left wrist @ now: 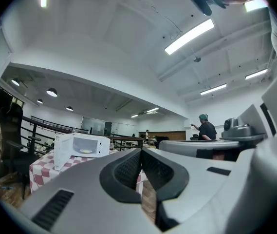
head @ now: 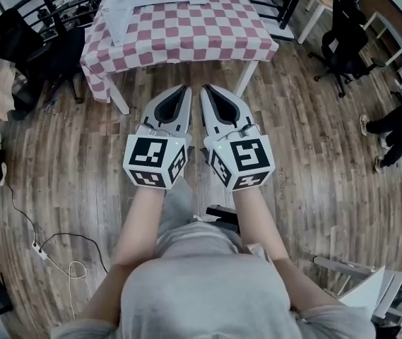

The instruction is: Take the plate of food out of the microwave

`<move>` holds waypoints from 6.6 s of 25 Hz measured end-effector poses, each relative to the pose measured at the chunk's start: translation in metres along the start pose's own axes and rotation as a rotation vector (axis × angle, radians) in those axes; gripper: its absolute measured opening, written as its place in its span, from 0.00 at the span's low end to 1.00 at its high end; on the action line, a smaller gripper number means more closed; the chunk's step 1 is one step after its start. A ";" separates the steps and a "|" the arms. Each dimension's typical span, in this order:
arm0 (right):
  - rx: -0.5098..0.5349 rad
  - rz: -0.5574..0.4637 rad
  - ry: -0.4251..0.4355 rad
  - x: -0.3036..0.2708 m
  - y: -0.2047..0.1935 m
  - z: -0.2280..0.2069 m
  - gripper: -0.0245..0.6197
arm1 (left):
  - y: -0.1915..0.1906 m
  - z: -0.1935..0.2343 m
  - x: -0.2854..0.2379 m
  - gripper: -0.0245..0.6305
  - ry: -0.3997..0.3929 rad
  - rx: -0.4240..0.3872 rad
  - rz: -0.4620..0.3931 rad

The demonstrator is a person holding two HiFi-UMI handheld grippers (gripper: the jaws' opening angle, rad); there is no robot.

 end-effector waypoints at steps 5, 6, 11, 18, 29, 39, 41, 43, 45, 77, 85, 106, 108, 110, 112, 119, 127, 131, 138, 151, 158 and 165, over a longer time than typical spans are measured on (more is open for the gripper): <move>-0.006 0.003 -0.007 -0.022 -0.001 -0.019 0.08 | 0.003 0.012 -0.028 0.04 0.001 -0.004 0.000; -0.006 0.003 -0.007 -0.026 -0.001 -0.022 0.08 | 0.003 0.016 -0.033 0.04 0.003 -0.002 0.000; -0.011 0.005 -0.013 -0.050 -0.006 -0.039 0.08 | 0.003 0.033 -0.062 0.04 0.008 -0.002 0.000; -0.015 0.006 -0.021 -0.090 -0.011 -0.063 0.08 | 0.004 0.057 -0.102 0.04 -0.001 0.003 -0.002; -0.022 0.037 -0.034 -0.153 -0.016 -0.107 0.08 | 0.007 0.094 -0.175 0.04 -0.011 0.042 0.011; -0.019 0.031 -0.041 -0.215 -0.014 -0.153 0.08 | 0.015 0.121 -0.246 0.04 -0.037 0.034 0.009; -0.015 0.029 -0.040 -0.228 -0.013 -0.160 0.08 | 0.017 0.128 -0.260 0.04 -0.040 0.037 0.006; -0.012 0.031 -0.040 -0.239 -0.015 -0.166 0.08 | 0.016 0.135 -0.272 0.04 -0.044 0.039 0.005; -0.012 0.034 -0.043 -0.249 -0.018 -0.172 0.08 | 0.015 0.140 -0.283 0.04 -0.049 0.038 0.007; -0.034 0.085 -0.014 -0.343 -0.047 -0.252 0.08 | -0.006 0.196 -0.389 0.04 0.022 0.002 0.050; -0.031 0.094 0.031 -0.379 -0.051 -0.292 0.08 | -0.010 0.209 -0.438 0.04 0.064 0.011 0.058; -0.075 0.100 0.117 -0.458 -0.065 -0.398 0.08 | -0.024 0.229 -0.562 0.04 0.139 0.037 0.094; -0.074 0.105 0.134 -0.466 -0.067 -0.407 0.08 | -0.025 0.232 -0.575 0.04 0.155 0.048 0.096; -0.075 0.114 0.149 -0.472 -0.070 -0.416 0.08 | -0.028 0.235 -0.586 0.04 0.172 0.059 0.100; -0.077 0.121 0.163 -0.477 -0.073 -0.424 0.08 | -0.031 0.238 -0.597 0.04 0.187 0.071 0.104; -0.082 0.133 0.205 -0.496 -0.082 -0.445 0.08 | -0.041 0.250 -0.626 0.05 0.242 0.111 0.127; -0.091 0.137 0.218 -0.511 -0.091 -0.461 0.08 | -0.058 0.265 -0.648 0.48 0.227 0.328 0.181; -0.108 0.132 0.213 -0.515 -0.094 -0.468 0.08 | -0.066 0.270 -0.650 0.51 0.201 0.483 0.204; -0.122 0.142 0.212 -0.516 -0.104 -0.471 0.08 | -0.078 0.280 -0.655 0.51 0.213 0.581 0.200; -0.152 0.164 0.212 -0.547 -0.119 -0.479 0.08 | -0.090 0.307 -0.682 0.50 0.197 0.721 0.181; -0.180 0.173 0.202 -0.565 -0.128 -0.486 0.08 | -0.108 0.330 -0.698 0.50 0.232 0.851 0.209; -0.214 0.196 0.198 -0.584 -0.143 -0.491 0.08 | -0.134 0.349 -0.714 0.50 0.273 0.904 0.277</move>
Point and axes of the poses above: the fingertips, and each gripper's own axes: x backward along the fingers, z to its left, y out of its top, the point moved 3 cm from there along x, backward along the fingers, and after that the axes turned 15 degrees about y, right-handed, at the moved point
